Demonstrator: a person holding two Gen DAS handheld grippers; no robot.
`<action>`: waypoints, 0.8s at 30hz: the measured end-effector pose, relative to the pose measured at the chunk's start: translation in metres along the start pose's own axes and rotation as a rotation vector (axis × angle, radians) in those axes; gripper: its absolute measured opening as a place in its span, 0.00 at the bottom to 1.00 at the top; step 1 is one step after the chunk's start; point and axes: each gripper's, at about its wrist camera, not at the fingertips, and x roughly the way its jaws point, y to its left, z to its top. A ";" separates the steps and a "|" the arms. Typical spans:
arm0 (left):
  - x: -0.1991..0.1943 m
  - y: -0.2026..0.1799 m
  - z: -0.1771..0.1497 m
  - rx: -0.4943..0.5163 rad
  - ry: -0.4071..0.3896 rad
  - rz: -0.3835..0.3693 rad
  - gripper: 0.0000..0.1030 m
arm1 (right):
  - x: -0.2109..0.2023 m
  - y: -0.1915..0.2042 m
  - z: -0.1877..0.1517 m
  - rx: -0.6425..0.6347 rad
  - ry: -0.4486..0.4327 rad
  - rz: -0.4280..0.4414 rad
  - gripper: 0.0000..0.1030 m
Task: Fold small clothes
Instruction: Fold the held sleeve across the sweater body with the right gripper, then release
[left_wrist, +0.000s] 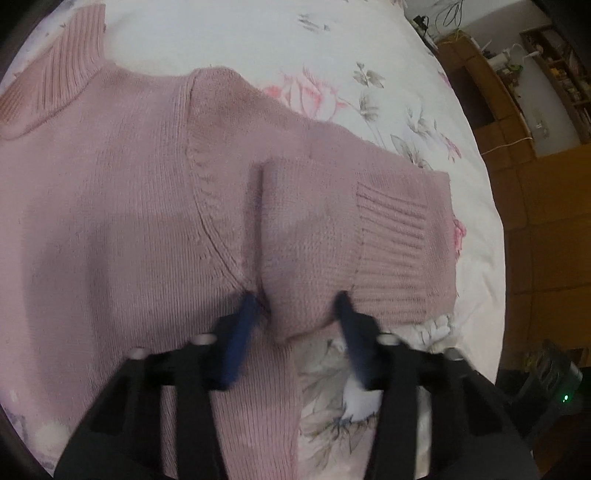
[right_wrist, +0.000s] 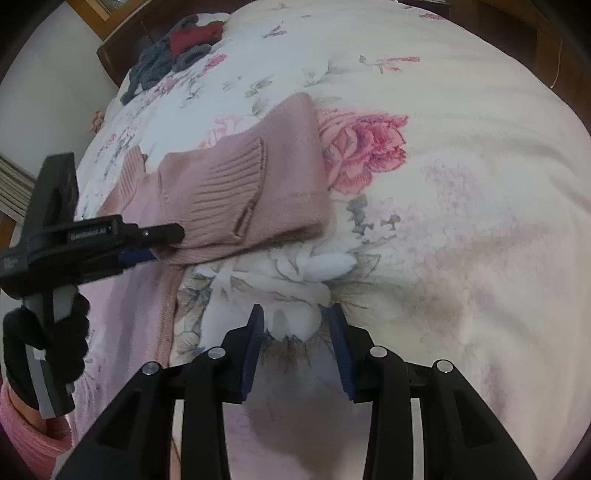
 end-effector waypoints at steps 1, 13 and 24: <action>-0.002 0.000 0.000 -0.008 -0.015 0.002 0.15 | 0.001 -0.001 -0.001 0.002 0.003 0.001 0.37; -0.085 0.039 -0.014 -0.012 -0.269 0.052 0.09 | -0.002 0.014 0.015 0.008 -0.034 -0.009 0.37; -0.142 0.126 -0.018 -0.131 -0.379 0.121 0.09 | 0.023 0.075 0.053 -0.029 -0.053 0.082 0.37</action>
